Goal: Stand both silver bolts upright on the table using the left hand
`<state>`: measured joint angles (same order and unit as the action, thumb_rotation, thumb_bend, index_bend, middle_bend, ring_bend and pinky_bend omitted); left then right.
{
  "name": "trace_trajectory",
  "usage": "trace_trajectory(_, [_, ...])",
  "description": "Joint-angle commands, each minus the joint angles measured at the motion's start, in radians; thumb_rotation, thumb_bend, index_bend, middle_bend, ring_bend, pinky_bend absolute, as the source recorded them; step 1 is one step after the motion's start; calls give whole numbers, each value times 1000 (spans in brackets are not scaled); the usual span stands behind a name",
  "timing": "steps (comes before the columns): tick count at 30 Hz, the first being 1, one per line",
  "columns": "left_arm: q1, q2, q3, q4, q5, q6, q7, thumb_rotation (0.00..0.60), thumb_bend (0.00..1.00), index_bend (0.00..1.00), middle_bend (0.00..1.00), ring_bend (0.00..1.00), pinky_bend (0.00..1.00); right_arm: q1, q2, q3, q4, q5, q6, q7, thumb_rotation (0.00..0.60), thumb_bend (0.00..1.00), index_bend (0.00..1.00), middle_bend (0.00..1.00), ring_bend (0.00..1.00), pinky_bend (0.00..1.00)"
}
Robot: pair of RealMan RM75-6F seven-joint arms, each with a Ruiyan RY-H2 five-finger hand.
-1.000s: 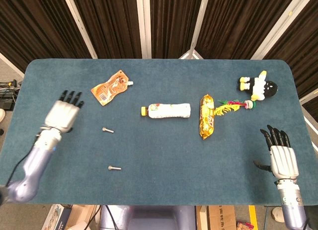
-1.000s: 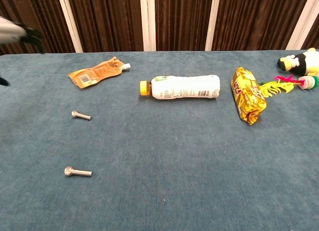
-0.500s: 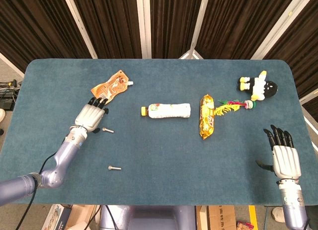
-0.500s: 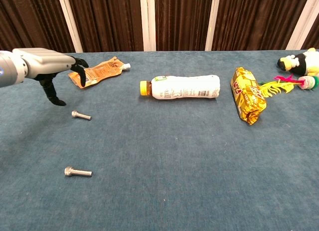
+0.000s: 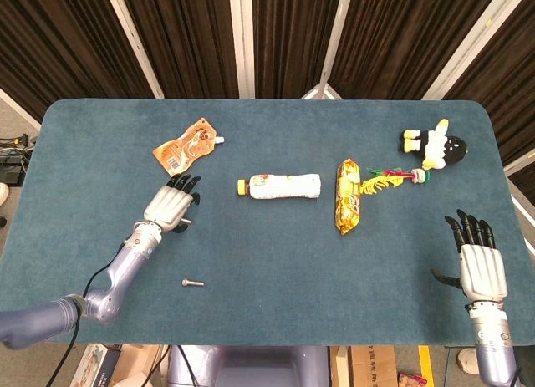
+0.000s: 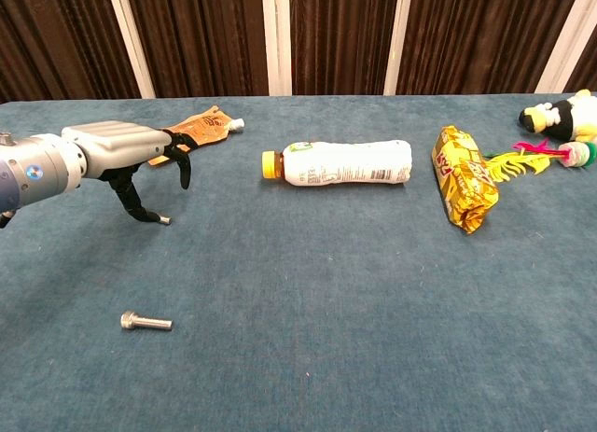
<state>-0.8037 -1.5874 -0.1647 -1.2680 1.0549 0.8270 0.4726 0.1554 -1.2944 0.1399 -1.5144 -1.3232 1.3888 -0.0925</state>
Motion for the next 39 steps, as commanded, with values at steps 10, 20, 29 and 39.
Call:
trace_trajectory(10, [3,-46,26,50,33,5,-45,600,386,454,36,0,0,-1,-6,10,4,18,0,2,600,72,140,68,18,0])
trace_trajectory(20, [3,-78,42,95,71,14,-70,600,440,521,45,0,0,-2,-12,17,6,27,2,5,600,73,140,68,17,0])
trace_trajectory(29, [8,-74,46,121,83,32,-63,600,441,513,46,0,0,-3,-17,22,7,31,5,11,600,73,140,68,18,0])
trace_trajectory(39, [9,-62,55,116,84,18,-54,600,440,513,46,0,0,-4,-22,25,3,41,5,0,600,73,140,68,18,0])
